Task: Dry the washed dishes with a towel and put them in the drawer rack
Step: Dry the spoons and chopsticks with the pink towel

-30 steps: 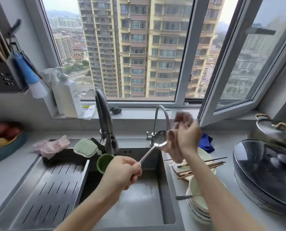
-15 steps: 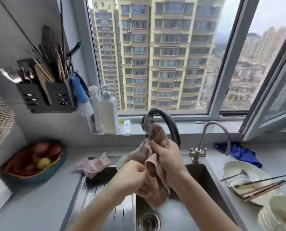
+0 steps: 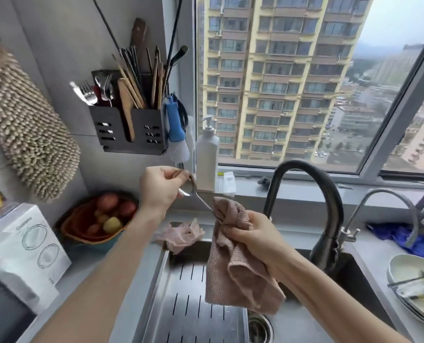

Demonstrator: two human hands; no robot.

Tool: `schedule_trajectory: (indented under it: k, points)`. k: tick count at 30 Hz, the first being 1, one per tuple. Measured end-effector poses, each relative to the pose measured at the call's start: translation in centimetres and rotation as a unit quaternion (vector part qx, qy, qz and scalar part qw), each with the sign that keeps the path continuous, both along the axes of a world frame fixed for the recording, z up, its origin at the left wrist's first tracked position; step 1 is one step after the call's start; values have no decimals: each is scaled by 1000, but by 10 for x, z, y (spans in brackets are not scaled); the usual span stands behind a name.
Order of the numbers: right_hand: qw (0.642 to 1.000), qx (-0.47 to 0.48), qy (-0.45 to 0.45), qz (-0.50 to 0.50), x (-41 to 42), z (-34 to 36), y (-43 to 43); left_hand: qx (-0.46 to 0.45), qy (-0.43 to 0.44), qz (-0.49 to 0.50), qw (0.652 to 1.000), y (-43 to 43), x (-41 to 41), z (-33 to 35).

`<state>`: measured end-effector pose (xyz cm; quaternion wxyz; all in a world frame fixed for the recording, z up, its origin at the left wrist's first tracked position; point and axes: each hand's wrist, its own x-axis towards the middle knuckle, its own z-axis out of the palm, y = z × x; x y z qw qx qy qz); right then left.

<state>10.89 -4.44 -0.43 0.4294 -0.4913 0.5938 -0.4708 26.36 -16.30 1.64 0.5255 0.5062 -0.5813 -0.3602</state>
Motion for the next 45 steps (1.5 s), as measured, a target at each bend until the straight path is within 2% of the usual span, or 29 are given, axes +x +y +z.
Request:
schedule_trajectory:
  k: [3,6,9,13,18,22,28,32,35,39,45]
  points:
    - [1000,-2,25,-2,0,-2,-10,3,11,29,1000,-27,16,1]
    - [998,-5,56,-21,-7,-2,-22,-12,29,103,994,-52,44,12]
    - [990,-16,128,-62,-15,-1,-42,-37,52,167,984,-79,86,31]
    - [965,-72,250,-42,6,21,-87,-97,31,171,980,-96,118,62]
    - [936,-138,323,-8,37,47,-126,-214,15,233,949,-110,161,125]
    - [923,-164,348,12,56,62,-152,-314,-68,276,906,-121,180,168]
    - [891,-183,415,26,74,82,-179,-344,-162,282,881,-147,181,189]
    - [892,-179,416,20,79,83,-185,-356,-168,285,874,-157,171,201]
    - [897,-173,406,21,79,82,-186,-338,-172,281,882,-170,166,208]
    - [927,-174,332,28,77,82,-187,-282,-203,285,894,-192,161,201]
    - [961,-142,235,35,68,83,-188,-182,-253,236,920,-219,154,168]
